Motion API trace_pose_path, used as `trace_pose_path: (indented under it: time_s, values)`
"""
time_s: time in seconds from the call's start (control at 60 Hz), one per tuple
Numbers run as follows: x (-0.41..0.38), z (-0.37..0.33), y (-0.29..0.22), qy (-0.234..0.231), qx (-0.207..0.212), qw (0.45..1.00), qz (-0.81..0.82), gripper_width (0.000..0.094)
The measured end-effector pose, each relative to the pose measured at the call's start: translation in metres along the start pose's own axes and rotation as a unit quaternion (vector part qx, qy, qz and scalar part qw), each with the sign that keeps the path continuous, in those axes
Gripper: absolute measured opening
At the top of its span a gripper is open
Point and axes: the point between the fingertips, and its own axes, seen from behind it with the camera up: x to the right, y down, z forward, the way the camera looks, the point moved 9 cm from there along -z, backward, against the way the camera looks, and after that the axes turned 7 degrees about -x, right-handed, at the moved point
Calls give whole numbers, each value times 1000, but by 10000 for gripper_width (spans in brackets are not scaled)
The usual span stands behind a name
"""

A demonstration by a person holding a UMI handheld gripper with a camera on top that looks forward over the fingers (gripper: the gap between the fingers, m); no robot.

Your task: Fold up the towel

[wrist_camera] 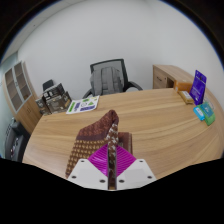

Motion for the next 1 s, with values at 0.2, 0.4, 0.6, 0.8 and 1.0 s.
trace_pose_path:
  time_s: [0.2,0.4,0.6,0.8,1.0]
  values:
    - [58,8,20,61,-22,998,-16,418]
    - [58,-52,12,73,1,996,-42,855]
    - [18,-140,26,70,25,995,-62,859]
    - [-30,-238,60,81,57,993,-68,859]
    - [-65,-320,106,99,78,990,-69,862]
